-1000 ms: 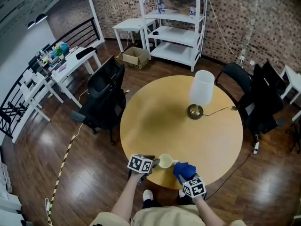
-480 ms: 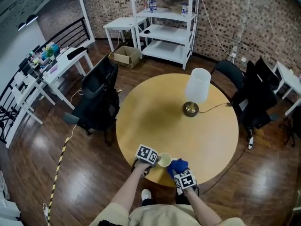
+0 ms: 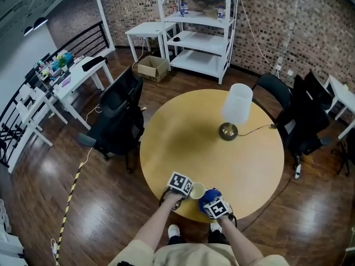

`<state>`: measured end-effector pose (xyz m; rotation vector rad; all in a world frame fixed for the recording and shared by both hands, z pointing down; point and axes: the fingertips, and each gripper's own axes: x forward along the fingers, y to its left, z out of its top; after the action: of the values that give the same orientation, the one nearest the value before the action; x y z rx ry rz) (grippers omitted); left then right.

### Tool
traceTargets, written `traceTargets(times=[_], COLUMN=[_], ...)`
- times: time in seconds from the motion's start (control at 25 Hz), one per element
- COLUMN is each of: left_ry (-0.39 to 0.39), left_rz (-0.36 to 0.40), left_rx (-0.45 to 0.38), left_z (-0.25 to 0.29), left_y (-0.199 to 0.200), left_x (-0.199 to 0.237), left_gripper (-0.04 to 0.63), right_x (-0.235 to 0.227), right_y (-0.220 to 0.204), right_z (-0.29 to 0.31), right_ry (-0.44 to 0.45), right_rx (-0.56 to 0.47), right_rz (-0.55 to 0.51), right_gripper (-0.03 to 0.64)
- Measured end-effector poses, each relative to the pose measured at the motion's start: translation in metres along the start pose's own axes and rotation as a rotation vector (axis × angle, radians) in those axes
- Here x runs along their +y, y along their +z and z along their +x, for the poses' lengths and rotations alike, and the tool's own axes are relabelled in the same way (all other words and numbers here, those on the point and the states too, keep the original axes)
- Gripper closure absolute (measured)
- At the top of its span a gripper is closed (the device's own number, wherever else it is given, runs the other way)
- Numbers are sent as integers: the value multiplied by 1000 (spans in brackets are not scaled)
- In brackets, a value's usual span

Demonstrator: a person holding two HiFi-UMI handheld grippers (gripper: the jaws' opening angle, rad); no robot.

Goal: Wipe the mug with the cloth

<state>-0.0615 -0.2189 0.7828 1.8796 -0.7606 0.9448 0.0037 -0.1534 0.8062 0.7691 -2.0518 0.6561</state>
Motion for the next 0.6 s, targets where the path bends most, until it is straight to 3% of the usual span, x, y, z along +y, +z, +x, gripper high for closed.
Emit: traceTargets(times=[0.12,0.4,0.6], left_ry=[-1,38,51], left_rz=[-88,-163,-312], left_rx=[-43,-93,-174], left_z=[-2,-6,-10], left_y=[3,3,-8], left_x=[3,5,3], left_gripper=[552,554,554], right_x=[8,24,17], right_y=[-1,-2,-2], right_z=[2,6,-2], right_ry=[-13,-4,-20], right_rx=[4,3,7], right_rz=[-6,11,33], right_gripper=[554,554,554])
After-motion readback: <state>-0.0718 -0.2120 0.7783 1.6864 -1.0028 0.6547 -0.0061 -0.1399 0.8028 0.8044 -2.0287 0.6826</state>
